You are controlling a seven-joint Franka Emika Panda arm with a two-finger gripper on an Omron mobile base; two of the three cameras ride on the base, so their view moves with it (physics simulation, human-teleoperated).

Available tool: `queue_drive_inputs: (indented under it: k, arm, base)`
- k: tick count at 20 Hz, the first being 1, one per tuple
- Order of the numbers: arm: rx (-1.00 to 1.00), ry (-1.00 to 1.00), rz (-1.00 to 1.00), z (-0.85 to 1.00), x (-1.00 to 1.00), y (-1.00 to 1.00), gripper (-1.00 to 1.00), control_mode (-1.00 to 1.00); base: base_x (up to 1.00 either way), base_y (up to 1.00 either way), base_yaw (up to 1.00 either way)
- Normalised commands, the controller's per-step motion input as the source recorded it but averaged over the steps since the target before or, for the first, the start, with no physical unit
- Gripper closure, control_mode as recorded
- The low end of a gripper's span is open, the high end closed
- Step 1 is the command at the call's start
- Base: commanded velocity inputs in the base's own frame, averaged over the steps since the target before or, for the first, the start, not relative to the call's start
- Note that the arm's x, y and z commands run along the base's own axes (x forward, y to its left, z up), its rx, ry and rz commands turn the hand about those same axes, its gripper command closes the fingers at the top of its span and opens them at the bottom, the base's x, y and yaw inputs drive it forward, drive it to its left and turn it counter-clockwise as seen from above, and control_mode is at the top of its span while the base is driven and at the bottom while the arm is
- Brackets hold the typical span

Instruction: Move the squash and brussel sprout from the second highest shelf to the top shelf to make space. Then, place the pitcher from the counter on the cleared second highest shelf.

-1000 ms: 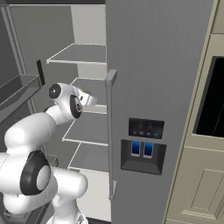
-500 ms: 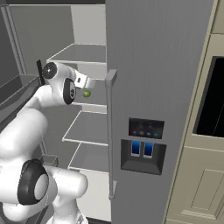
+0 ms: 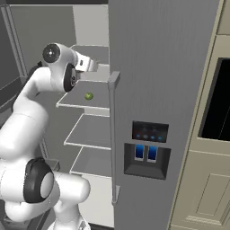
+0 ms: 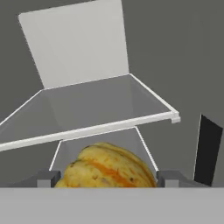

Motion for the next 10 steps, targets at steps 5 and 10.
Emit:
queue_drive_inputs:
  k: [5,10]
  arm:
    - [-0.03,-0.26,0.10,0.18,0.18,0.00,1.00,-1.00]
    - [-0.01,-0.05,0.03,0.19,0.44,-0.05,1.00,-1.00]
  base:
    - [0.00,0.00,0.00]
    - [0.00,0.00,0.00]
